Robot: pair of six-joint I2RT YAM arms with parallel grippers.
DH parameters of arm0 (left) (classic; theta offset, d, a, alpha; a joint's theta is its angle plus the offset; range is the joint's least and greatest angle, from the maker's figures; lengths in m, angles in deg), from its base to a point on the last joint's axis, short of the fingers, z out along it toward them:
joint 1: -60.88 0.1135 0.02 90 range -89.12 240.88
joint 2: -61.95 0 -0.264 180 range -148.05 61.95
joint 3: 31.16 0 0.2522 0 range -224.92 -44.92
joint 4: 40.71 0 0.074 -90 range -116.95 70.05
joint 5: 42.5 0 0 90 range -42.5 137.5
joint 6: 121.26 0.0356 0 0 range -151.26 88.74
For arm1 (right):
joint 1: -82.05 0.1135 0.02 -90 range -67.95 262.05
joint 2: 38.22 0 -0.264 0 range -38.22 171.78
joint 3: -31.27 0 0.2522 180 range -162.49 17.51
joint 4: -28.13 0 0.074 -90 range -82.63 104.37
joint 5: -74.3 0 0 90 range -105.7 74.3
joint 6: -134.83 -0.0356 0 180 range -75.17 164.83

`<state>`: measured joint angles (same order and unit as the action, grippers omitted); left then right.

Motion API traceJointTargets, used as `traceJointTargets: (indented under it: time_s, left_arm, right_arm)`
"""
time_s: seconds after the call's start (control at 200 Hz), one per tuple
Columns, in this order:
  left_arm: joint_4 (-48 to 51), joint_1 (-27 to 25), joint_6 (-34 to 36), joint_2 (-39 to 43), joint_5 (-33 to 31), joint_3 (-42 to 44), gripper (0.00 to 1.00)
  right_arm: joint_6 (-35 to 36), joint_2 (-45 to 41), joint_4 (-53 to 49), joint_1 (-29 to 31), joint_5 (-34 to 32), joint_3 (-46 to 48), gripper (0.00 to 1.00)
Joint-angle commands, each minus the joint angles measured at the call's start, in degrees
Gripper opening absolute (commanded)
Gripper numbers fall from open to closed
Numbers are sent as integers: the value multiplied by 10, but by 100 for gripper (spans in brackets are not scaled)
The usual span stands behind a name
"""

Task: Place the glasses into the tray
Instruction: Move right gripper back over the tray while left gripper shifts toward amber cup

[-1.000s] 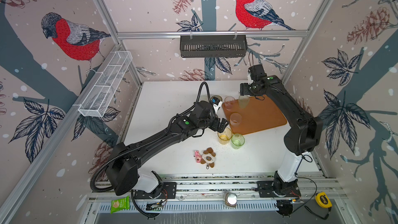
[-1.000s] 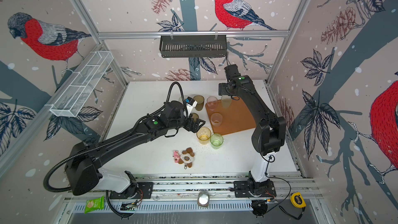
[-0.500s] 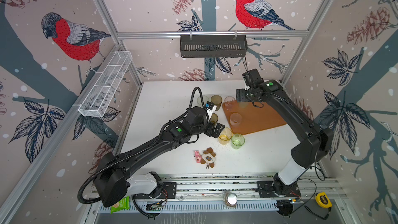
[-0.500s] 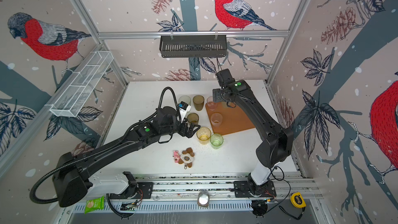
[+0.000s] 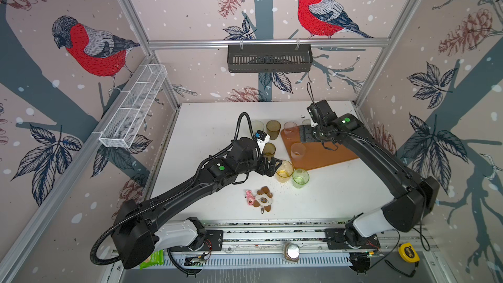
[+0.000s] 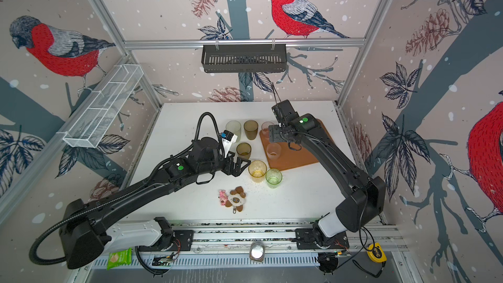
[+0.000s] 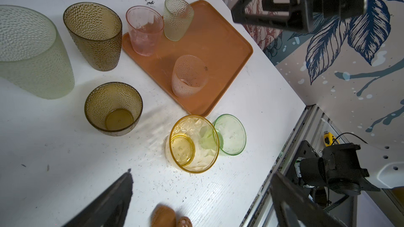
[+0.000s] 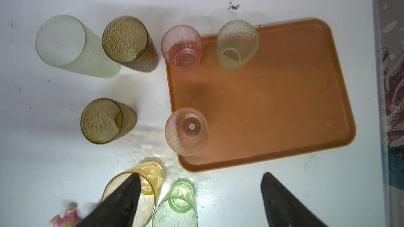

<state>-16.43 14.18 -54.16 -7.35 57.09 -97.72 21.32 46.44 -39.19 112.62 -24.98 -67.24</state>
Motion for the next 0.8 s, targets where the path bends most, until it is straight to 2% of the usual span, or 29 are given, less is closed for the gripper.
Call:
traceJointTargets:
  time_s: [0.0, 0.36, 0.5, 0.795]
  left_arm:
    - [6, 0, -31, -12, -30, -22, 98]
    - [34, 1, -58, -12, -80, -32, 98]
    - [24, 0, -69, -9, -91, -29, 98]
    - [8, 0, -56, -1, -42, -20, 98]
  right_arm:
    - [23, -26, 40, -6, 57, 31, 87]
    - [34, -102, 47, -12, 146, 122, 88]
    - [29, -116, 45, -13, 157, 149, 88]
    - [-24, -126, 24, -16, 145, 194, 86]
